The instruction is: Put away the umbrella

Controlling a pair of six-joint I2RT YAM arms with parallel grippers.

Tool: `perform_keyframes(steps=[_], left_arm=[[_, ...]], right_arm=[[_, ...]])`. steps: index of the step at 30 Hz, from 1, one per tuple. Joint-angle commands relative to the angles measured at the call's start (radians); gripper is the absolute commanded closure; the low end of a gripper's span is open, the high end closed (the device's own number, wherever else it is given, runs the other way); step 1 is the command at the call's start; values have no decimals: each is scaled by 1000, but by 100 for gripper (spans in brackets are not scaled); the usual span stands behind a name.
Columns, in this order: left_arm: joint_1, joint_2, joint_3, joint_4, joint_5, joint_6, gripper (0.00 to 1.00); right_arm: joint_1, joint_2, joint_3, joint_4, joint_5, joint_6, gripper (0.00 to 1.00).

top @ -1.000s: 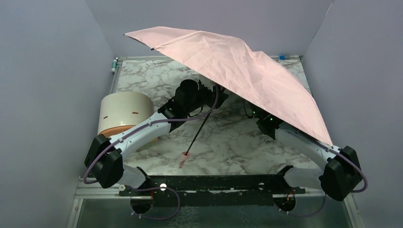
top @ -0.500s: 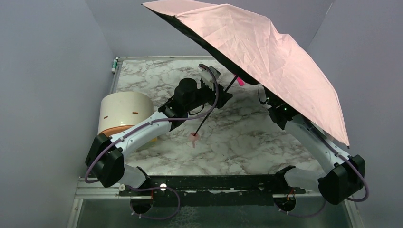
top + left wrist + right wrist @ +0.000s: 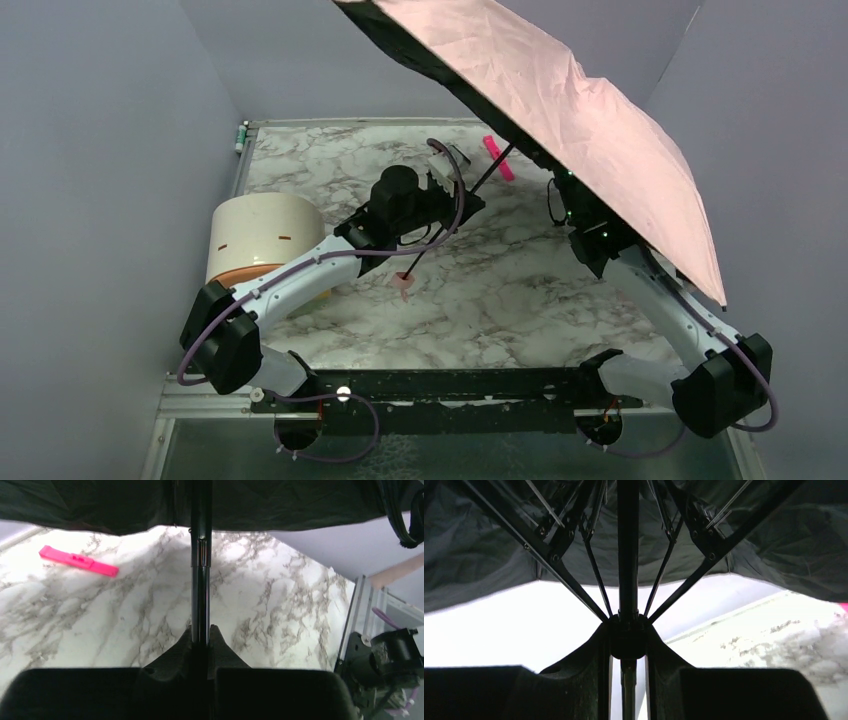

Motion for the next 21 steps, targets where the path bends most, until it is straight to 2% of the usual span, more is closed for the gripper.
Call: perform_keyframes(steps=[1,4,7,15,21], left_arm=[[4,-27,19,62,-12,0,100],[4,-36,16,63,-24,6,100],[2,-44,10,62,-43,16,100],[4,-52,5,63,-66,25,100],[4,-55,1,64,-65,34,100]], right_arm=[[120,-52,-154,-29,-144,43,99],[208,-45,-239,-37,-112,64,99],[246,-34,-278,-34,-110,90,99],[284,-27,-321,-27,-106,131,100],[283,-87,-323,-44,19,152,99]])
